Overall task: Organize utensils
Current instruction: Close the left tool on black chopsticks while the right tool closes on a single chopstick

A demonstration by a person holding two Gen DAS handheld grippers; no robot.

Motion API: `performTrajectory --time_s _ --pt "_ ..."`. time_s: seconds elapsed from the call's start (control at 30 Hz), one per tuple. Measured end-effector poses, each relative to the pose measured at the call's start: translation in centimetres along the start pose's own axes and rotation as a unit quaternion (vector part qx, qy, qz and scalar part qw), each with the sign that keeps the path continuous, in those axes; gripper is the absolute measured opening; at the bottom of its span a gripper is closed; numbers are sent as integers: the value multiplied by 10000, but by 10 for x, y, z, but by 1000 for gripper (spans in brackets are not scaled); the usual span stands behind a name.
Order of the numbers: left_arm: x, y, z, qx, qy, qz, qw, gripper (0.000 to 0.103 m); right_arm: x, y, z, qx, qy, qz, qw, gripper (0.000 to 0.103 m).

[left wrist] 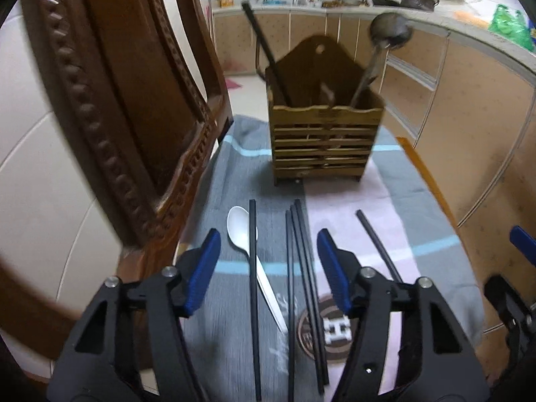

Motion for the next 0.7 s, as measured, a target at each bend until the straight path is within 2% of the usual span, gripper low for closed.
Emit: performTrajectory --time_s 0.17,0.23,0.33,0.47,0.57,0.63,0.7 --pt "0 49 1 -317 132 135 9993 47 3 40 -1 -352 -115 92 9993 97" --pt "-3 64 0 -398 201 229 9987 44 5 59 -6 -588 -115 128 9981 87" --pt "-9 86 -4 -576 193 301 9977 40 5 79 -12 -795 -87 182 9966 78" --pt "-15 107 -9 -783 133 318 9963 31 -5 102 -19 -1039 -139 266 9941 73" --pt "-18 116 -13 -904 77 297 9954 23 -12 128 -27 -1306 -310 229 9907 64" --pt "-18 122 -14 -971 40 248 9950 19 -12 146 -33 -1520 -337 231 9875 52" --pt "-20 127 -15 -1010 49 255 9945 17 -11 161 -36 -1677 -361 198 9850 50"
Point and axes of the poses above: each gripper's, at about its wrist camera, not at the fingertips, and y roughly the way its jaws point, x to its right, z to its top, the point moved 8 cm from there along y, roughly the way its jaws point, and after that the axes turned 11 degrees about x, right-handed, at the moved point
